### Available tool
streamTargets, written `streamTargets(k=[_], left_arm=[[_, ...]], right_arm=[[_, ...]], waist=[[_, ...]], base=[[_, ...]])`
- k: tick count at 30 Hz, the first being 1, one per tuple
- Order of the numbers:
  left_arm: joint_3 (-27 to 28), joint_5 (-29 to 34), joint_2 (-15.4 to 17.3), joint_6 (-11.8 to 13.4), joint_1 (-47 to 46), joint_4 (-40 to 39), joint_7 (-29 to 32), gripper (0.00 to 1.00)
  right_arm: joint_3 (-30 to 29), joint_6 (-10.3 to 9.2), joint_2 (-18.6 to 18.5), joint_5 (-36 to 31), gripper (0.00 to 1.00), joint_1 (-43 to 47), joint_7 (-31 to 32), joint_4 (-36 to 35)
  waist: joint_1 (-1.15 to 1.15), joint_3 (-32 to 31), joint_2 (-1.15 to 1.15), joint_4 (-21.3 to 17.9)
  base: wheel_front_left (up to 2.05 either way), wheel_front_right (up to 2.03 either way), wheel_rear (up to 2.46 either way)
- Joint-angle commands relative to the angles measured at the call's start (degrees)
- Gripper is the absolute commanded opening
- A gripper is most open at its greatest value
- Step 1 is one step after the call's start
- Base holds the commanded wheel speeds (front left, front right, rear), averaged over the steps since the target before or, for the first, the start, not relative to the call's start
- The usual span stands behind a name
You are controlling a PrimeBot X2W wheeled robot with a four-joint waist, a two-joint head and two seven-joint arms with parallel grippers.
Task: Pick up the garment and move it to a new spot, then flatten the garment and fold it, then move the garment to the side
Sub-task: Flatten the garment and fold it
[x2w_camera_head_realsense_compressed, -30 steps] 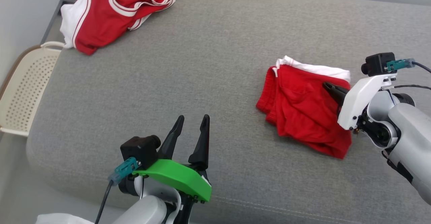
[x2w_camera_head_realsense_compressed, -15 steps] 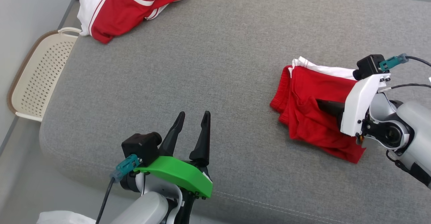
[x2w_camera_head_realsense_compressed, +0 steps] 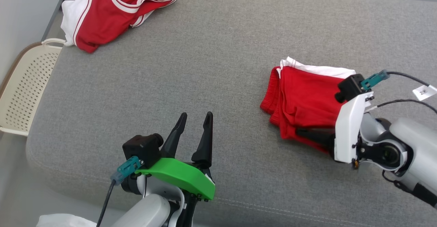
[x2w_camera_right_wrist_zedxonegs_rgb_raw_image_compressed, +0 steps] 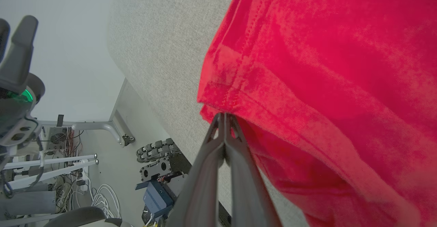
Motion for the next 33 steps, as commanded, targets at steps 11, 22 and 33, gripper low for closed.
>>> streamTargets(k=[11, 22, 33], left_arm=[[0.02, -0.27, 0.66, 0.16, -0.09, 0.09, 0.06, 1.0], [-0.06, -0.7, 1.73, 1.05, 2.3, -0.59, 0.31, 1.0], [-0.8, -0.48, 1.87, 1.51, 2.7, -1.63, 0.89, 1.0]], right_arm=[[5.33, 0.0, 4.64, -0.64, 0.0, 2.18, -5.98, 1.54], [5.48, 0.0, -0.64, -1.85, 0.0, 1.03, -14.83, -6.26], [4.67, 0.0, -2.17, -3.24, 0.0, 1.32, -25.64, 0.49]], waist=[[0.0, -1.1, 0.0, -0.74], [0.0, -4.52, 0.0, -3.03], [0.0, -5.47, 0.0, -3.82]], base=[[0.0, 0.0, 0.0], [0.0, 0.0, 0.0], [0.0, 0.0, 0.0]])
